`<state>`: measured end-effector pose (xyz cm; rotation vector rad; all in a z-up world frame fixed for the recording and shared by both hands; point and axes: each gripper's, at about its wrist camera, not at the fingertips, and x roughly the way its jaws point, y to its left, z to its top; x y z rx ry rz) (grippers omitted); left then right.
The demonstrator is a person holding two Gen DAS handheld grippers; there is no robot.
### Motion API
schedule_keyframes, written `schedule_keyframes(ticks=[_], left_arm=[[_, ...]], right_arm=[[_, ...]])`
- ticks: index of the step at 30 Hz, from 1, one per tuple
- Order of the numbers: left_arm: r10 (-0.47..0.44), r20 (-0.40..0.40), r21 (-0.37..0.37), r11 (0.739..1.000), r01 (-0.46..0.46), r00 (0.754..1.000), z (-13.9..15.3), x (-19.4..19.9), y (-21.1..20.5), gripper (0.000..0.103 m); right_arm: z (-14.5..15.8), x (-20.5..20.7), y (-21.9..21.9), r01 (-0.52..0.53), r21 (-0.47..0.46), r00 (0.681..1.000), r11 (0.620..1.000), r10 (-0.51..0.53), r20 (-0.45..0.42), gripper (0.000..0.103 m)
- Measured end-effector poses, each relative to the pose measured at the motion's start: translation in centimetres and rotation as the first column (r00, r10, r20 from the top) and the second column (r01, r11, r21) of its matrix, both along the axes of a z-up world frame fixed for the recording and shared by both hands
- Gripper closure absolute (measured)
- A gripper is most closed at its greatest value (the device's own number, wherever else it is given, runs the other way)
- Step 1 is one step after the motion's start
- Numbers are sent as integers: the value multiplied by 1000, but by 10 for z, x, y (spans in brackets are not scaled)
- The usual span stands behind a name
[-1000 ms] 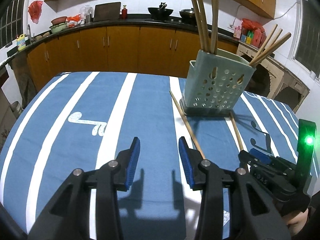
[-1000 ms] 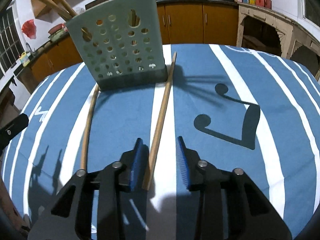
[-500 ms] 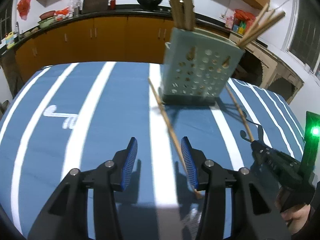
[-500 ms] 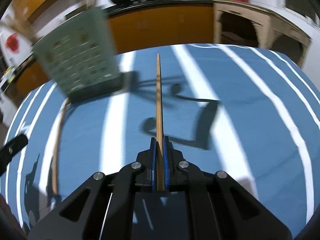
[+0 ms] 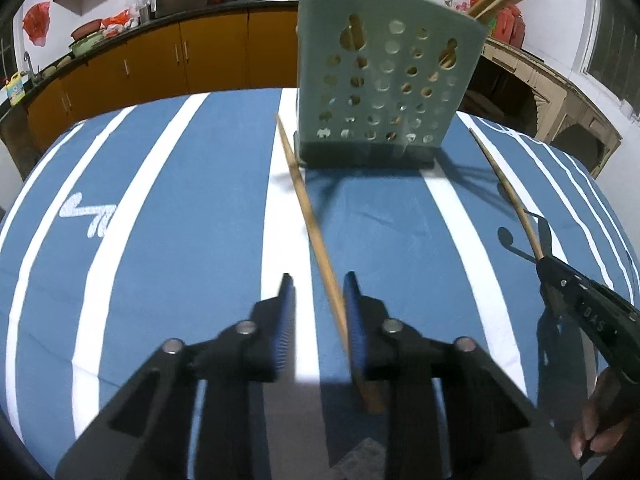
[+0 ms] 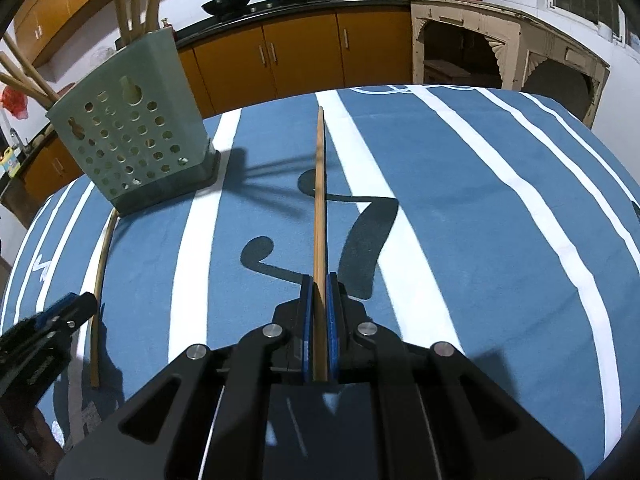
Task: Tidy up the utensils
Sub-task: 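Grasp a chopstick with the right gripper while the left gripper grasps another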
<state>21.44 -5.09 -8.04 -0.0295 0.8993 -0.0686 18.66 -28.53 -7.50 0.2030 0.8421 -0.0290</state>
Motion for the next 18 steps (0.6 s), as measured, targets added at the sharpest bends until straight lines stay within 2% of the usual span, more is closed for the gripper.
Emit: schedule_keyframes(ticks=[1, 2, 13, 18], left_arm=[[7, 3, 13, 1000, -7, 1000, 0, 1, 2, 92], [8, 3, 10, 1000, -8, 1000, 0, 1, 4, 94], [101, 8, 57, 993, -101, 995, 2, 8, 63, 95], [81, 8, 72, 994, -81, 997, 3, 9, 71, 95]], right_arm=[[0, -1, 2, -8, 0, 1000, 1000, 8, 1, 95], [0, -2, 5, -19, -1, 1000, 1000, 19, 1, 95], [2, -2, 16, -61, -13, 998, 998, 61, 1, 95], [2, -3, 19, -83, -24, 997, 996, 83, -1, 95]])
